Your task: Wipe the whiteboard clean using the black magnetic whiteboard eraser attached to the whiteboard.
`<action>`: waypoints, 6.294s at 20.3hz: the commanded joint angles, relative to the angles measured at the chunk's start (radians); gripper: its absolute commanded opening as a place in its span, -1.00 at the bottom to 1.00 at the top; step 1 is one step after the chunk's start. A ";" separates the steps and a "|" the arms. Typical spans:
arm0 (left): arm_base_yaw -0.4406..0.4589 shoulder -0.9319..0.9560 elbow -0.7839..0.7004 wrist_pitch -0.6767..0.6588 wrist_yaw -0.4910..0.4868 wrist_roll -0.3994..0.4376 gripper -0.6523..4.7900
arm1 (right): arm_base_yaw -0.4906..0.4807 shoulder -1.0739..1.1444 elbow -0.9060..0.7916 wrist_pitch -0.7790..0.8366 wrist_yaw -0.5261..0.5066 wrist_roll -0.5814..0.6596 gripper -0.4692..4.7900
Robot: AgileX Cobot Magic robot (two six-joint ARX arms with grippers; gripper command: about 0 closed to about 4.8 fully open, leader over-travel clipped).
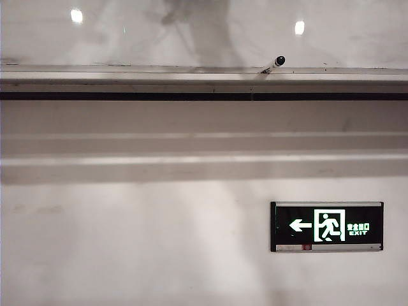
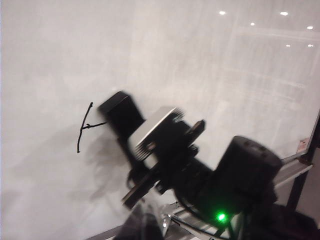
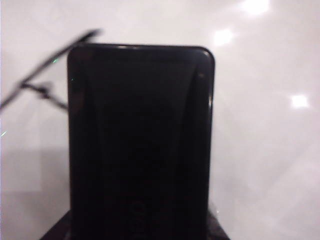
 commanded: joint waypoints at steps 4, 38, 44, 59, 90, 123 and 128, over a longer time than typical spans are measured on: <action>-0.001 -0.003 0.007 0.002 0.008 -0.002 -0.78 | 0.018 0.048 -0.004 -0.150 -0.065 -0.021 -0.82; -0.001 -0.008 0.007 0.015 0.010 -0.002 -0.78 | 0.069 -0.069 0.222 -0.086 0.190 -0.167 1.00; -0.001 0.080 0.007 0.210 0.012 -0.214 -0.78 | 0.054 -0.270 0.222 -0.030 0.375 -0.228 -0.82; -0.351 0.689 0.293 0.742 -0.577 -0.417 1.00 | 0.099 -0.523 0.222 -0.138 0.320 -0.227 -0.82; -0.332 1.145 0.893 0.559 -0.783 -0.563 0.67 | 0.362 -0.571 0.222 -0.172 0.319 -0.239 -0.82; -0.064 0.976 0.894 -0.134 -0.625 -0.121 0.03 | 0.359 -0.574 0.221 -0.095 0.276 -0.238 -0.82; -0.011 0.969 0.894 -0.167 -0.669 -0.058 0.03 | 0.359 -0.574 0.221 -0.088 0.273 -0.238 -0.82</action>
